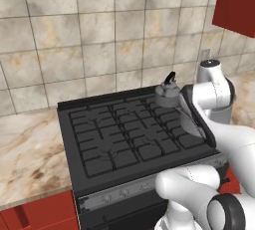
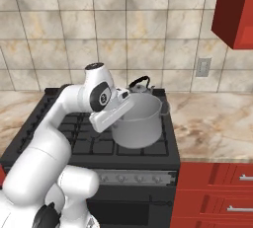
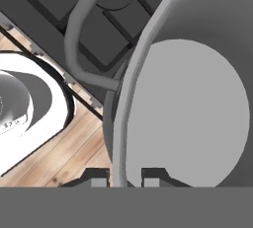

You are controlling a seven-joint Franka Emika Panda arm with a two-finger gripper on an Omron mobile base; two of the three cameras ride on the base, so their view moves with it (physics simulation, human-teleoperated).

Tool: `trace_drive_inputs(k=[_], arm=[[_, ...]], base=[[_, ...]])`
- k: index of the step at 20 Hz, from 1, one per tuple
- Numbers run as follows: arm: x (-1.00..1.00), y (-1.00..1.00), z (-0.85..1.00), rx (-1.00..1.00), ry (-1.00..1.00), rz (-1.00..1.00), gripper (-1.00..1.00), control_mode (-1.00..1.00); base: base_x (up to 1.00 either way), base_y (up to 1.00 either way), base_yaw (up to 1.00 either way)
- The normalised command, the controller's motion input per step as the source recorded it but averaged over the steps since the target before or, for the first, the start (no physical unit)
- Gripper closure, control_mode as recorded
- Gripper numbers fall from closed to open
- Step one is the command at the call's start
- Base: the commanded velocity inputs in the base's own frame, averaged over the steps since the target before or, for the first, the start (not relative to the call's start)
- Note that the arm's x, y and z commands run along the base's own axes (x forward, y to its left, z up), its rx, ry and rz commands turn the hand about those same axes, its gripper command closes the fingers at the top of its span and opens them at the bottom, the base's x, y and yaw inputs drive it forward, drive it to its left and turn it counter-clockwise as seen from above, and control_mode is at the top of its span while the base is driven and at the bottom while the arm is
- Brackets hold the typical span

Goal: Pick the kettle from the cabinet and place it on a stove burner. Then pick the pot from the counter and place it on another stove burner. Finally, turn both burners on.

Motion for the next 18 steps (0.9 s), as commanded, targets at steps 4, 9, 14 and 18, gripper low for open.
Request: trace_drive_inputs(k=[4,9,14,18], arm=[[0.09,-0.10,-0.09,0.06,0.00,0.01,1.00,-1.00],[0.05,-0.05,-0.15,0.05,0.00,0.00,1.00,-1.00],[0.03,-0.01,-0.15,0.04,0.00,0.00,1.00,-1.00],[0.07,-0.01,-0.13,0.03,0.00,0.00,1.00,-1.00]], base=[[0.00,0.00,0.00],[0.00,0.00,0.00],[0.00,0.00,0.00],[0.00,0.00,0.00]])
